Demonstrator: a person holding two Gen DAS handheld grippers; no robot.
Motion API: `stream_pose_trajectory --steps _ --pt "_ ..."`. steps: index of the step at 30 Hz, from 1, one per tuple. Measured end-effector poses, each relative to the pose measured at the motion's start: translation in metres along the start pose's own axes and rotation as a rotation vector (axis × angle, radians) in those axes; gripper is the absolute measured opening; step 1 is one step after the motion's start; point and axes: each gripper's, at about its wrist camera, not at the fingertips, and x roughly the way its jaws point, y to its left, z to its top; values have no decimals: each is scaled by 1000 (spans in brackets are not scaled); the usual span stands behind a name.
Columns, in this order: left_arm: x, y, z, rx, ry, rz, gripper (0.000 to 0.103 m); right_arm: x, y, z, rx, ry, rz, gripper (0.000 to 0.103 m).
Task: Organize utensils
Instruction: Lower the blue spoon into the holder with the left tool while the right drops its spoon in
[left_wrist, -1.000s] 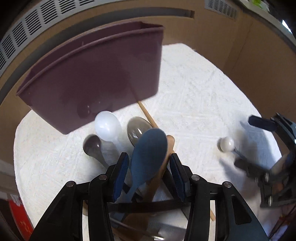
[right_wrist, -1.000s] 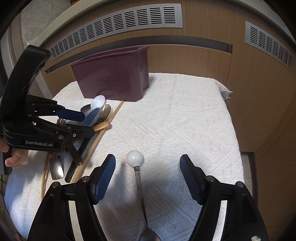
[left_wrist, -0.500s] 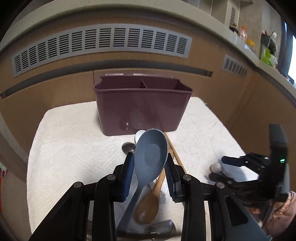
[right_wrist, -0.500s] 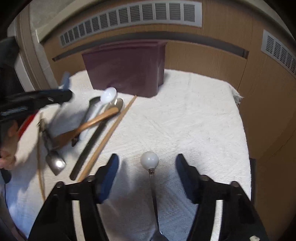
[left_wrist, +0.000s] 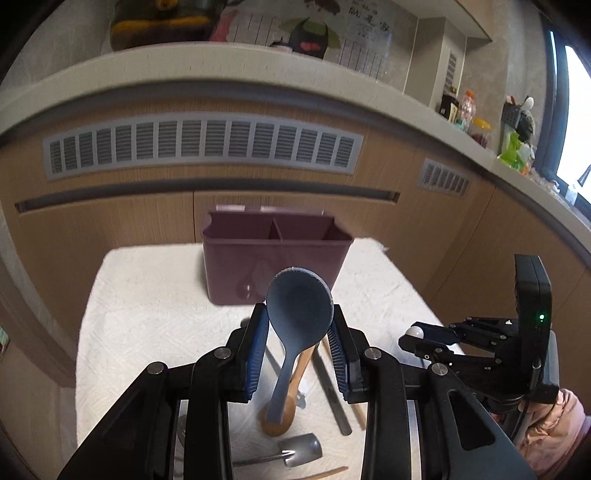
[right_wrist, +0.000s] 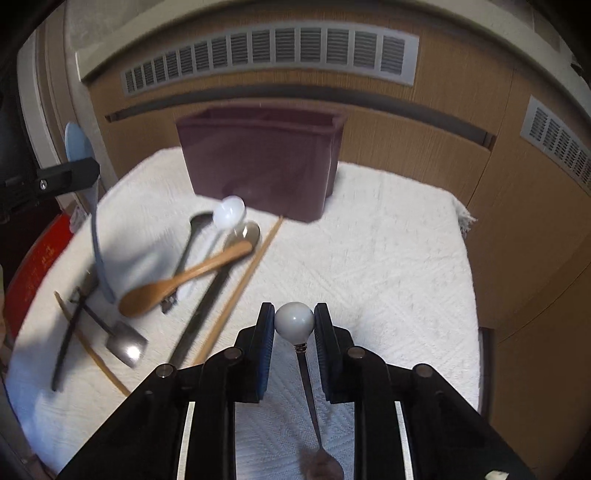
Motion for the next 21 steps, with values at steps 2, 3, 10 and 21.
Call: stream_pose_trajectory --steps 2,3,10,21 --pt "-13 -4 16 -4 -34 -13 33 -17 1 13 2 -46 14 19" --pt "-20 -5 25 -5 -54 -24 33 -26 2 21 2 -72 28 19" --pt "-54 -16 128 33 -227 -43 33 -110 9 131 -63 -365 30 19" --pt "46 34 153 -79 -218 -46 33 -43 -10 199 10 -345 58 19"
